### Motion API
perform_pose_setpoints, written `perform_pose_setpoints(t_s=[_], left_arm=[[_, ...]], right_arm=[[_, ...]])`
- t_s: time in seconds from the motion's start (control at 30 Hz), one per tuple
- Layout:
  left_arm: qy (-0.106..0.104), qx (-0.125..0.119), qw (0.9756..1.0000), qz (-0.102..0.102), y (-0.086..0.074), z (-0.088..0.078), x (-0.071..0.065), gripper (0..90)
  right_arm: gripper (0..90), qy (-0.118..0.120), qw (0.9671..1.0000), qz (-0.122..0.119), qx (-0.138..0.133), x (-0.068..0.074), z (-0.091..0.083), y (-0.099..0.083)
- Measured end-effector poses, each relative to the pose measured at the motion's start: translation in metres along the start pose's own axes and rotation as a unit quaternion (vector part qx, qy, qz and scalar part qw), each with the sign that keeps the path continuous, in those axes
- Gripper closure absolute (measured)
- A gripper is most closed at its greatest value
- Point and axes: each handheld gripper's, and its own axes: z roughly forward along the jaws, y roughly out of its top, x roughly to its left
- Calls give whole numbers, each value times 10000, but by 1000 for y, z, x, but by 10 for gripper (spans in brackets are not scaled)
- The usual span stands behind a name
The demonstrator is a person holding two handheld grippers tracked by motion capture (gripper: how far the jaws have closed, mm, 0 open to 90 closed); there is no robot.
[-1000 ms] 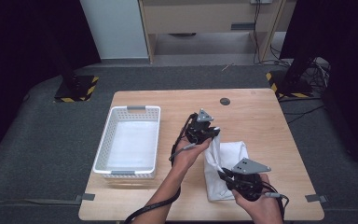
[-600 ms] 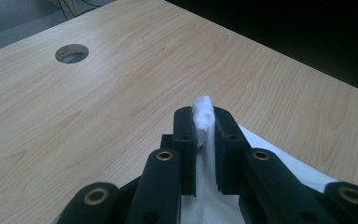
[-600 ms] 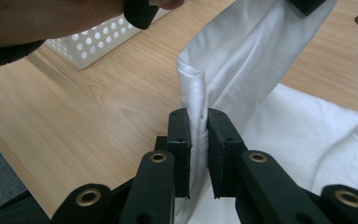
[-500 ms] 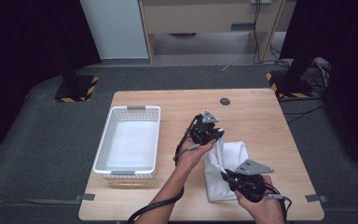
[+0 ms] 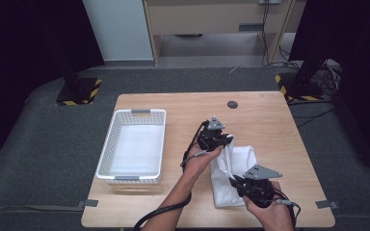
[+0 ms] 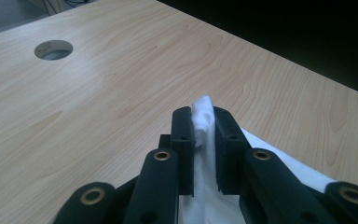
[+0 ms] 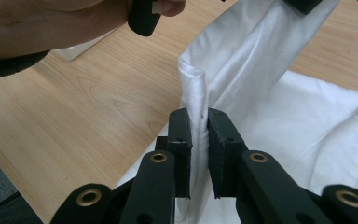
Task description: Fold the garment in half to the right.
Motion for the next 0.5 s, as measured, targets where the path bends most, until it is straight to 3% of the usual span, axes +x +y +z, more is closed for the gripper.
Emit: perform_pose_setpoints(t_s=[0.5], left_arm=[[5, 23, 9999, -146, -8, 10, 3, 777]], right_arm=[[806, -73, 9999, 21, 122, -4, 6, -6]])
